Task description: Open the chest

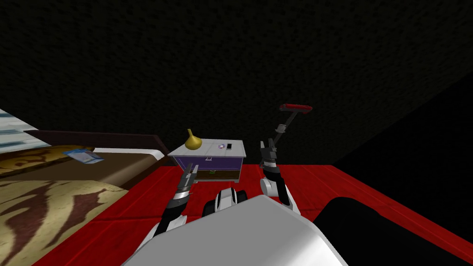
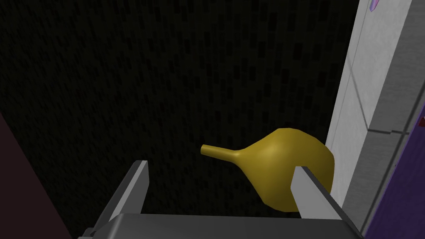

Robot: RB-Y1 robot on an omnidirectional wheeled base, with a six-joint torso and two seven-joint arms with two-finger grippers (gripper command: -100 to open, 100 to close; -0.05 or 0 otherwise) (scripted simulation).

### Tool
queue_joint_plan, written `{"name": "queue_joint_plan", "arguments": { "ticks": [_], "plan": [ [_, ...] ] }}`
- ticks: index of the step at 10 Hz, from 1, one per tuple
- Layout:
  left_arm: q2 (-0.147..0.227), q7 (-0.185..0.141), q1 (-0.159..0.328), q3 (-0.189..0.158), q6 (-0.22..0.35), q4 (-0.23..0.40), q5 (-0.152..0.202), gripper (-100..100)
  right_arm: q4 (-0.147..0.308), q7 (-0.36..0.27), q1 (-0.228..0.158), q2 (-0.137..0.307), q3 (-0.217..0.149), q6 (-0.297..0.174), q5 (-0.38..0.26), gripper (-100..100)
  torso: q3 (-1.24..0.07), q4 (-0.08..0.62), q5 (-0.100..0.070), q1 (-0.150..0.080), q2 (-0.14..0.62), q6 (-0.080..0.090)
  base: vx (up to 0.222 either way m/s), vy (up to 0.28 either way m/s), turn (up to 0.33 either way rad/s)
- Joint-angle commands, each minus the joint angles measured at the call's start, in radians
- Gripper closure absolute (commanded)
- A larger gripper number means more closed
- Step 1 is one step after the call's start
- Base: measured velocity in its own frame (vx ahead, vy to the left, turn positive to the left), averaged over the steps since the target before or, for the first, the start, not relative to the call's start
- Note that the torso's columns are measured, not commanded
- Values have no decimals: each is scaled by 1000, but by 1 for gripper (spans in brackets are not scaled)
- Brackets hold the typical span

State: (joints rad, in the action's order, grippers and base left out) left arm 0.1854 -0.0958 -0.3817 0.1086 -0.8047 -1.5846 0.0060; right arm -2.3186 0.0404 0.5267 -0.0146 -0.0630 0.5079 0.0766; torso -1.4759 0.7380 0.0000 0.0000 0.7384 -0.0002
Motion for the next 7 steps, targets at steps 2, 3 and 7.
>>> {"name": "queue_joint_plan", "arguments": {
  "ticks": [2,3,7],
  "plan": [
    [-5,11,22,7,-52,105,1,-100,0,0,0,0,0,0,0,0,0,0,0,0,1,0,47,17,-38],
    [-8,16,33,9,-76,137,2,-100,0,0,0,0,0,0,0,0,0,0,0,0,0,0,69,36,-65],
    [-18,25,54,14,-121,247,4,-100,0,0,0,0,0,0,0,0,0,0,0,-2,0,0,60,19,-37]
  ]
}}
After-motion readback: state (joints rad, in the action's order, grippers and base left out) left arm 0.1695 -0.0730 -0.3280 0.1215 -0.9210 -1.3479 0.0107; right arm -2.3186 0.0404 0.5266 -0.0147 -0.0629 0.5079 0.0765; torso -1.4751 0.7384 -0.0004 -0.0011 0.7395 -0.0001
